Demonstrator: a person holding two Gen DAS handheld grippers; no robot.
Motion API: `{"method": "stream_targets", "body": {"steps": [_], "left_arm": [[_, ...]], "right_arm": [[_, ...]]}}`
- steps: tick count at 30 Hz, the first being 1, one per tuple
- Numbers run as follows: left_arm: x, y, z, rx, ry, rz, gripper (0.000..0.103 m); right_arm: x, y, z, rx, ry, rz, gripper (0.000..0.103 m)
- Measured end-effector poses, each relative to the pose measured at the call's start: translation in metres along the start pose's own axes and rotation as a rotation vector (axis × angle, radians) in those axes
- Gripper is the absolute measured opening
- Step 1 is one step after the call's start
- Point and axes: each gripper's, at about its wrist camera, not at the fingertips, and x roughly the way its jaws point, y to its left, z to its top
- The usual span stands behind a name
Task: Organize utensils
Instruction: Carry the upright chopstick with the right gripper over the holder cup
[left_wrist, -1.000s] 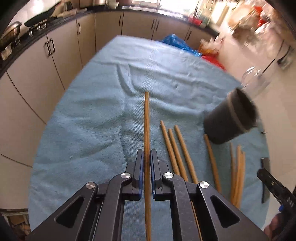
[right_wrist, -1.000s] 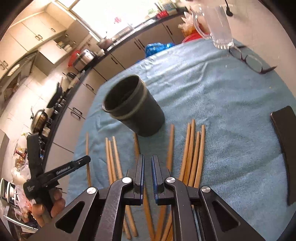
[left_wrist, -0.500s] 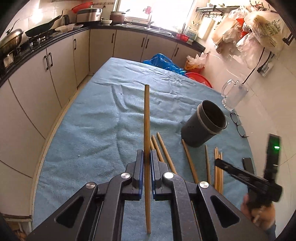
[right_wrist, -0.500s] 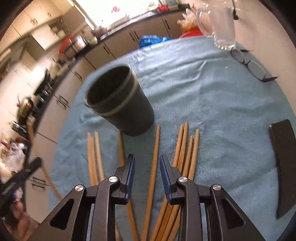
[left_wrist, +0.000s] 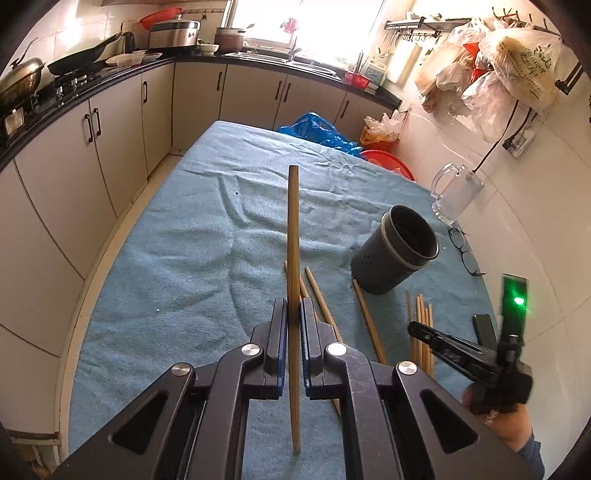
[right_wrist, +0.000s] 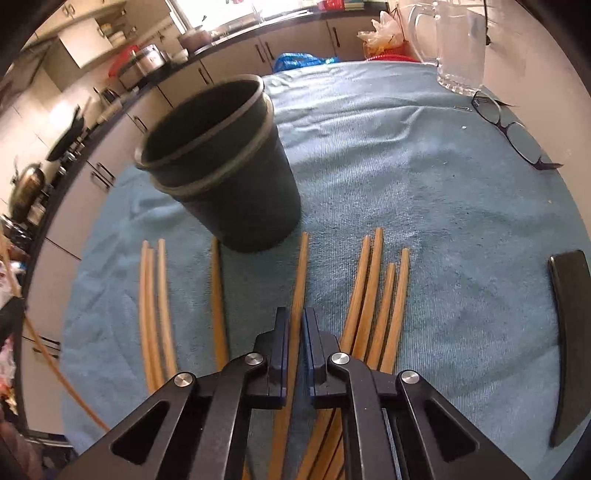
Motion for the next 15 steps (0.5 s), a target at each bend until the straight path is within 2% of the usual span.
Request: {"method": "stream_targets", "body": {"steps": [3,8,15], "left_arm": [[-0.009,-0.001,-0.001,-0.002,-0.018,-0.007,0.006],[-0.029,-0.007,-0.003,0.005,-0.061,-0.012,0.006],[-0.051,-0.017,-0.004,0.031,-0.110,-0.001,0.006]], "right_arm": [[-0.028,-0.005,-0.005,0.028,-0.064,0.078,0.007],[-0.084,-0.003,-0.014,0.001,-0.198,0.171,0.007],[-0.137,0.008,-0.025,-0.023,-0.352,0.206,0.007]]}}
